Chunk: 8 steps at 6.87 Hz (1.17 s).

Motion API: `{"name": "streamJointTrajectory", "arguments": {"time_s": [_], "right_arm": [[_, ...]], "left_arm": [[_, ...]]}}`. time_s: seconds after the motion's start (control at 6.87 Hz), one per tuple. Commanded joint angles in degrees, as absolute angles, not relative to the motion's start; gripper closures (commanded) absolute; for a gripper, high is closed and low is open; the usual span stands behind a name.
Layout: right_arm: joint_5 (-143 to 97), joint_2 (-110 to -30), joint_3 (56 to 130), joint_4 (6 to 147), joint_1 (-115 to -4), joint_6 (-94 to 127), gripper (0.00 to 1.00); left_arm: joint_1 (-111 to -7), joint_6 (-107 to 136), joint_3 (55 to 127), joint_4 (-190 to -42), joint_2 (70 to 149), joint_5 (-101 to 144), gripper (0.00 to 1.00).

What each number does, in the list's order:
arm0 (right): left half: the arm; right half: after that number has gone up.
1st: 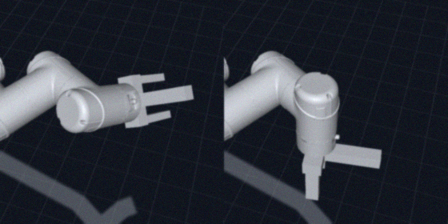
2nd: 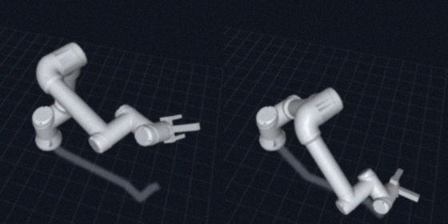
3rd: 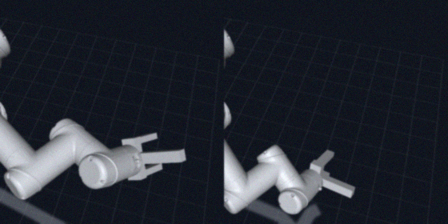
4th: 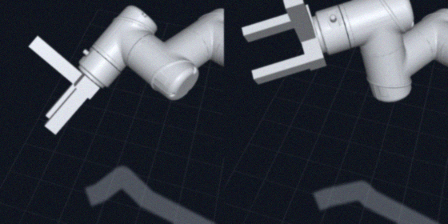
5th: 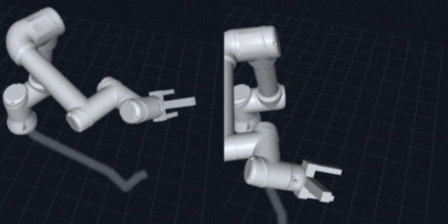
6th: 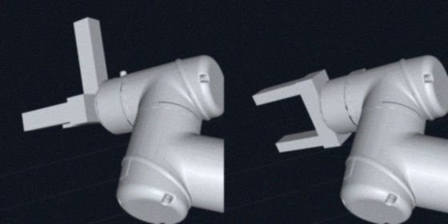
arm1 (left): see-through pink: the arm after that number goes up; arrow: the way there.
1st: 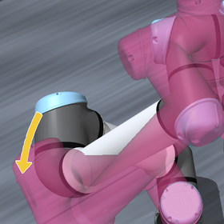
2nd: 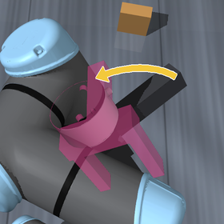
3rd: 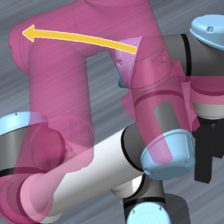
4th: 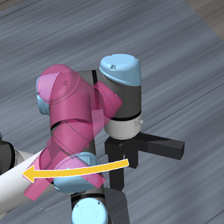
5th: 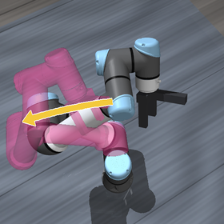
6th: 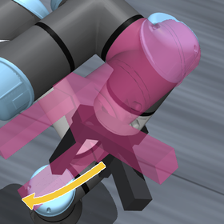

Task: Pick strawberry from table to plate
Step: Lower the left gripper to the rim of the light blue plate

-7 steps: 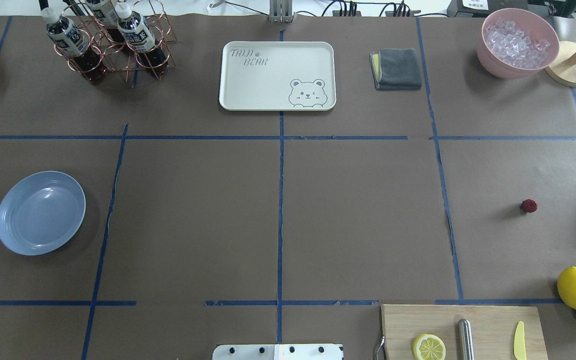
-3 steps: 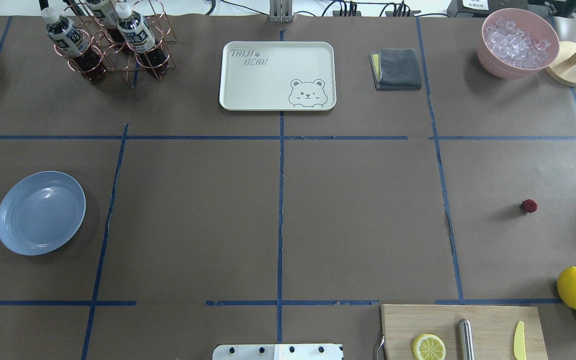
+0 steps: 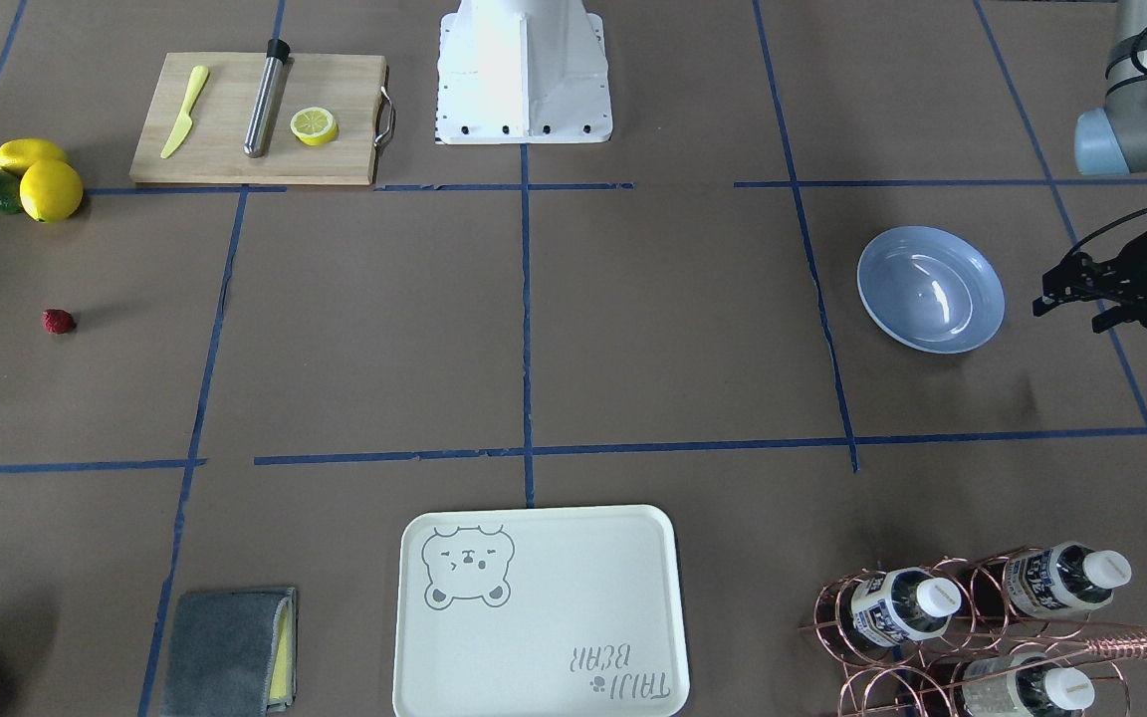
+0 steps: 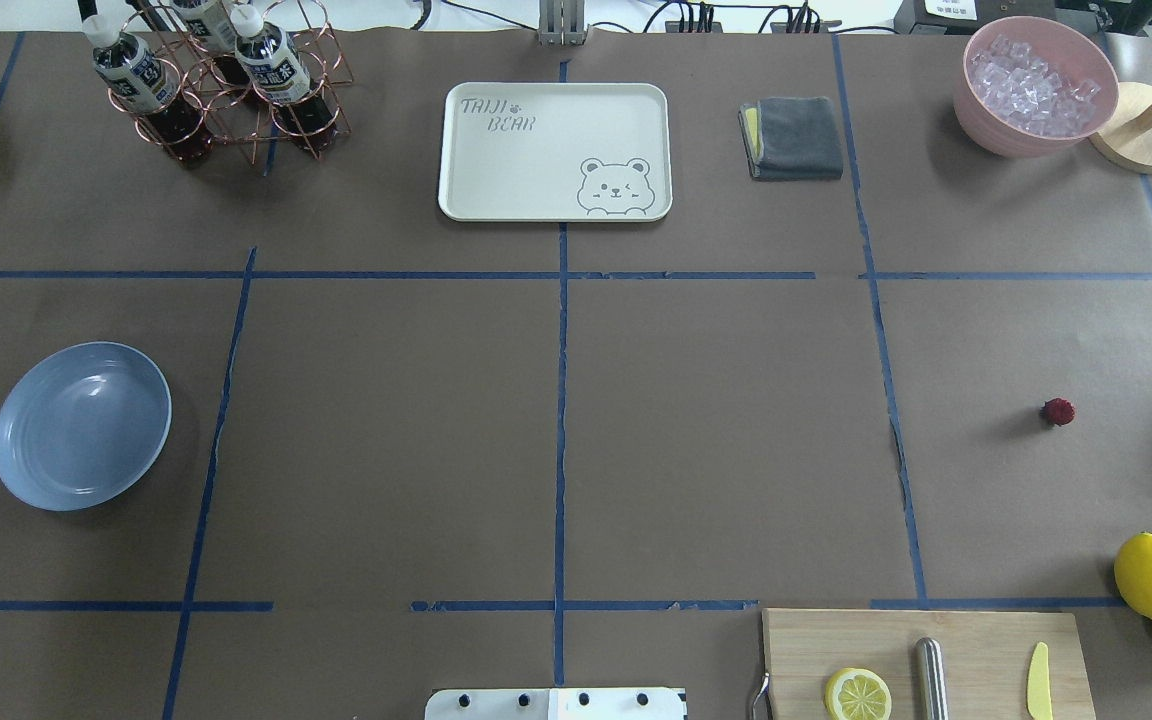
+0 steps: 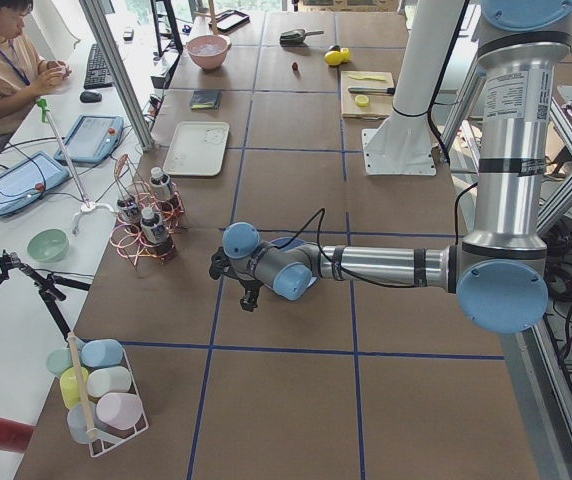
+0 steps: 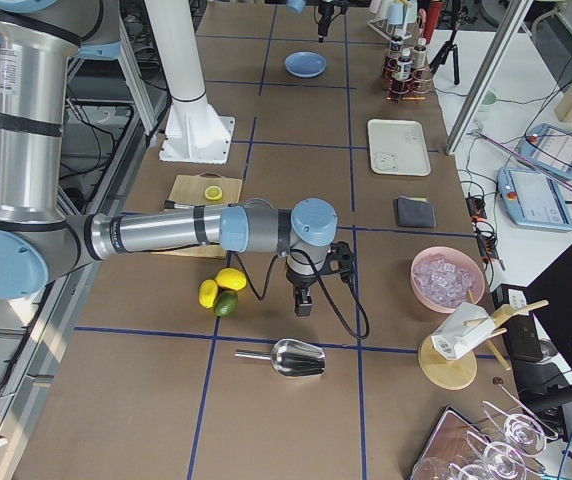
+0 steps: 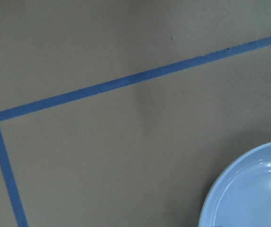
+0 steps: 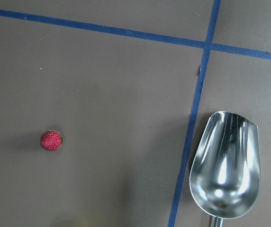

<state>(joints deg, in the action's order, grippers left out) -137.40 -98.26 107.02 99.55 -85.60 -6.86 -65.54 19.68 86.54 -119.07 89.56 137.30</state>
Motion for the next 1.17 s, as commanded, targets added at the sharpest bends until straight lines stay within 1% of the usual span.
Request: {"name": "streamJointTrajectory", "arguments": {"time_s": [0.0,0.58,0.73,1.02], "right_arm": [[-138.0,-98.3,107.0,99.6,-85.6,-6.9,0.0],[-138.1,-98.3,106.9,99.6,-85.6,-6.9,0.0],[-138.1,-98.3,106.9,99.6,-85.6,-6.9,0.0],[-138.1,-98.3,106.9,99.6,-85.6,-6.9,0.0]], "left_arm": [[-61.4,22.1,86.0,-120.0,89.5,137.2,0.16],[-59.8,22.0,85.7,-119.9,89.6,137.0,0.27],[-59.5,22.1,85.8,-119.9,89.6,137.1,0.4],[-59.5,22.1,85.7,-119.8,89.5,137.0,1.0]]}}
